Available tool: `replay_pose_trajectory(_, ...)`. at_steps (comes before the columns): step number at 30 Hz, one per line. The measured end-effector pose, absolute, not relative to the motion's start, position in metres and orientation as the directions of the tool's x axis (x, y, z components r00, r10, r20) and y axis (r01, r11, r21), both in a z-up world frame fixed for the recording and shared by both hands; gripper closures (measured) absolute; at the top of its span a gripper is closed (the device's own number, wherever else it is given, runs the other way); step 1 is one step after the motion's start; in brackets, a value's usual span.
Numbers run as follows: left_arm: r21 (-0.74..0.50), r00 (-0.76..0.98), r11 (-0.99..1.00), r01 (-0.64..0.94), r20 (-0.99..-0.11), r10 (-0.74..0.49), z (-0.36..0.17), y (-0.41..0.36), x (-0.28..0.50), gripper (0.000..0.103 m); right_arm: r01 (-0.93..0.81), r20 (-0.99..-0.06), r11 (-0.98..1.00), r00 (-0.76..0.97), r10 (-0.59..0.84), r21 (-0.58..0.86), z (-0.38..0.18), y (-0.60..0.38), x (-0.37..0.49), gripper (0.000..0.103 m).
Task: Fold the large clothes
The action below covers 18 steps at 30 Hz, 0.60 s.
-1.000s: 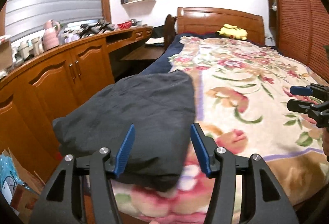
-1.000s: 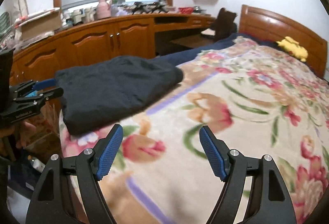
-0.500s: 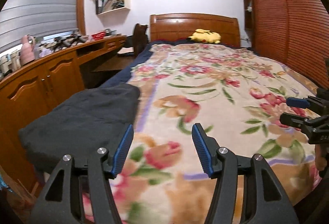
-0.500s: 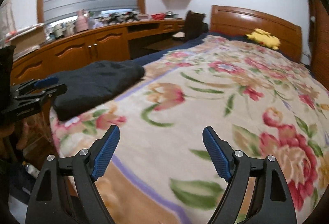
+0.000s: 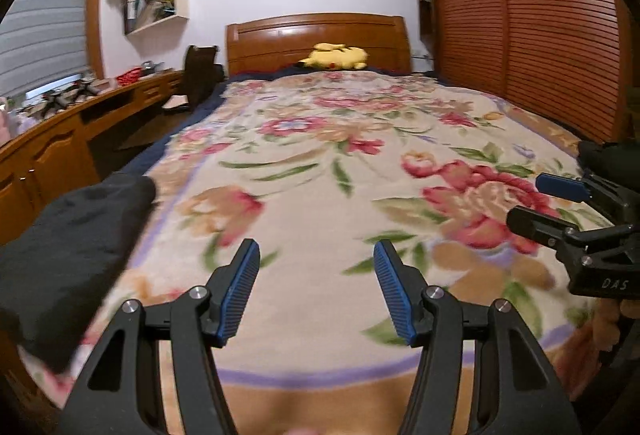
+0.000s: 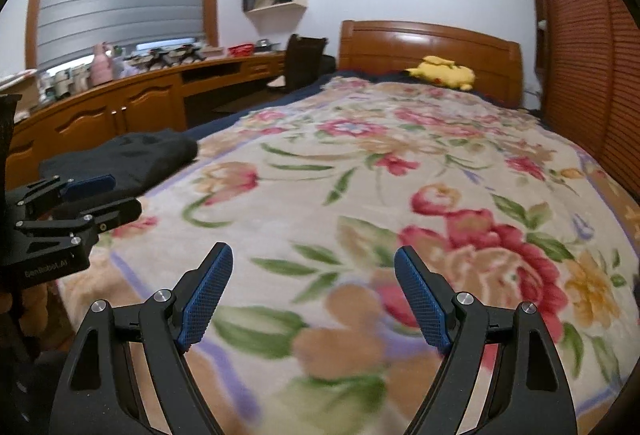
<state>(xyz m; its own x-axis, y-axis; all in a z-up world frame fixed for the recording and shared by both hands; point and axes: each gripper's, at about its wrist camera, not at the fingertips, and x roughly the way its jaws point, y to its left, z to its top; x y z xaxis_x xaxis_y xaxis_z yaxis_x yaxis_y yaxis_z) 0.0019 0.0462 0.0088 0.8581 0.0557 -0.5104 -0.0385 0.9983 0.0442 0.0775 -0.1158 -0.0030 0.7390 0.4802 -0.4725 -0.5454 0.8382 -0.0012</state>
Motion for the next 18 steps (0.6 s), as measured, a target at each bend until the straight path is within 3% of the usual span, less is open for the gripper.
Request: replay_pose_trajectory(18, 0.008, 0.856, 0.998, 0.056, -0.514, -0.043, -0.005, -0.032, 0.050, 0.044, -0.382, -0.457, 0.924, 0.818, 0.349, 0.022, -0.018, -0.213, 0.101, 0.018)
